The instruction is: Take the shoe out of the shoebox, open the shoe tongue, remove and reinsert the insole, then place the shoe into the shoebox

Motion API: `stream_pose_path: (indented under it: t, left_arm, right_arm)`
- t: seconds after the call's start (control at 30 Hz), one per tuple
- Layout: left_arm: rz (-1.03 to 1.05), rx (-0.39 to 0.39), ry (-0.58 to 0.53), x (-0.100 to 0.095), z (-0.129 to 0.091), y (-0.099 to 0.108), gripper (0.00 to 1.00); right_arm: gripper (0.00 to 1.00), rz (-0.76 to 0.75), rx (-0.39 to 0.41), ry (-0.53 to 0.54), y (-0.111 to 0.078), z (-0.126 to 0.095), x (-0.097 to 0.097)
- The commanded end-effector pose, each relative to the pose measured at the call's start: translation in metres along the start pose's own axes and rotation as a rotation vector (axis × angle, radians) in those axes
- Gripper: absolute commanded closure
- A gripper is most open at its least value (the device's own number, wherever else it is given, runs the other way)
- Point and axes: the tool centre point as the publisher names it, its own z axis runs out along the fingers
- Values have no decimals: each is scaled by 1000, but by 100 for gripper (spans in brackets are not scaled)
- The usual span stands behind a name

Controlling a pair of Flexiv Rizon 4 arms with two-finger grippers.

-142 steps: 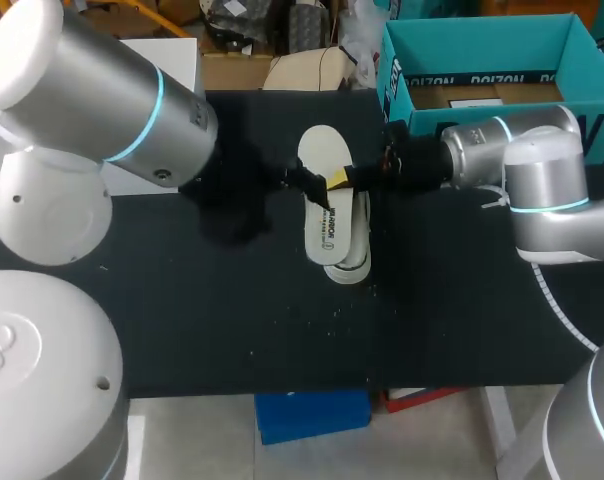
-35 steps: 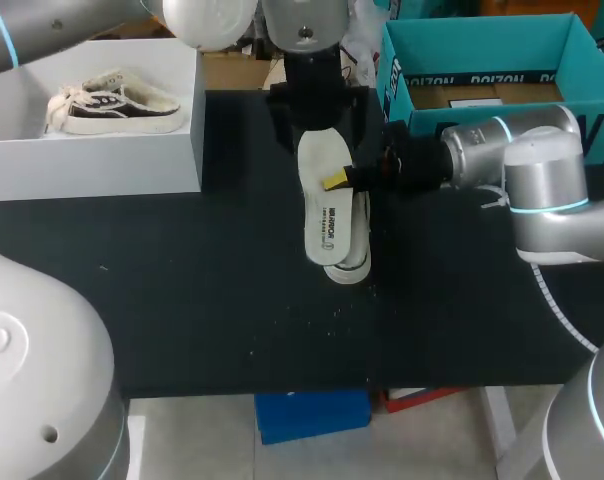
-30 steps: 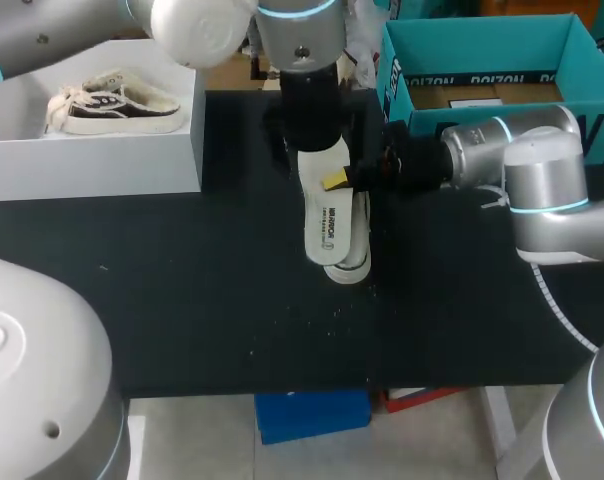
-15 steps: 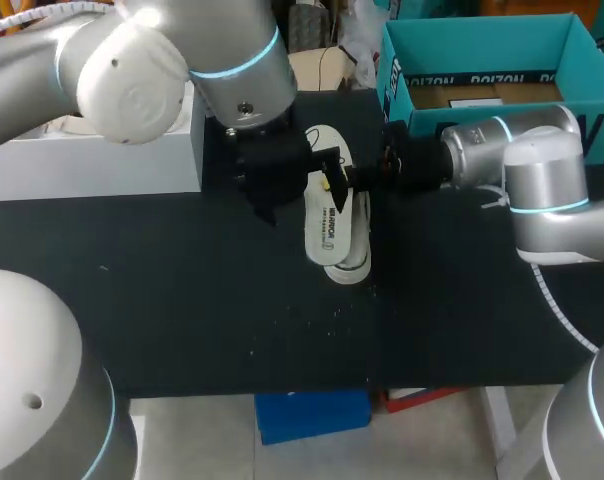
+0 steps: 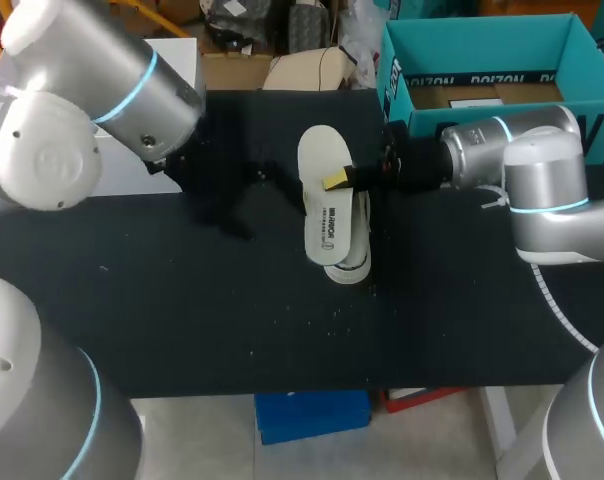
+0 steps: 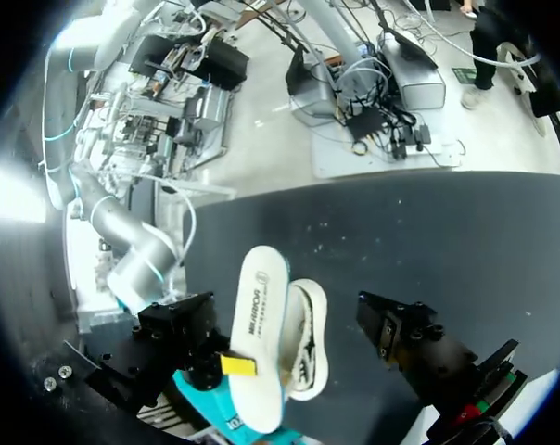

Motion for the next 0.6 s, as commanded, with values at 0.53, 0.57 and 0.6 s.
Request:
stream_pose_path:
  t: [0.53, 0.57, 0.6]
  left_arm:
    - [-4, -120, -992, 18, 17, 9, 0]
    - [-5, -129, -1003, 18, 17, 10, 0]
    - [-4, -128, -1002, 19, 19, 11, 0]
  right_arm:
    - [100, 1, -1, -3, 0, 1, 1]
    - [100, 1, -1, -3, 0, 1, 1]
    - [100, 1, -1, -3, 0, 1, 1]
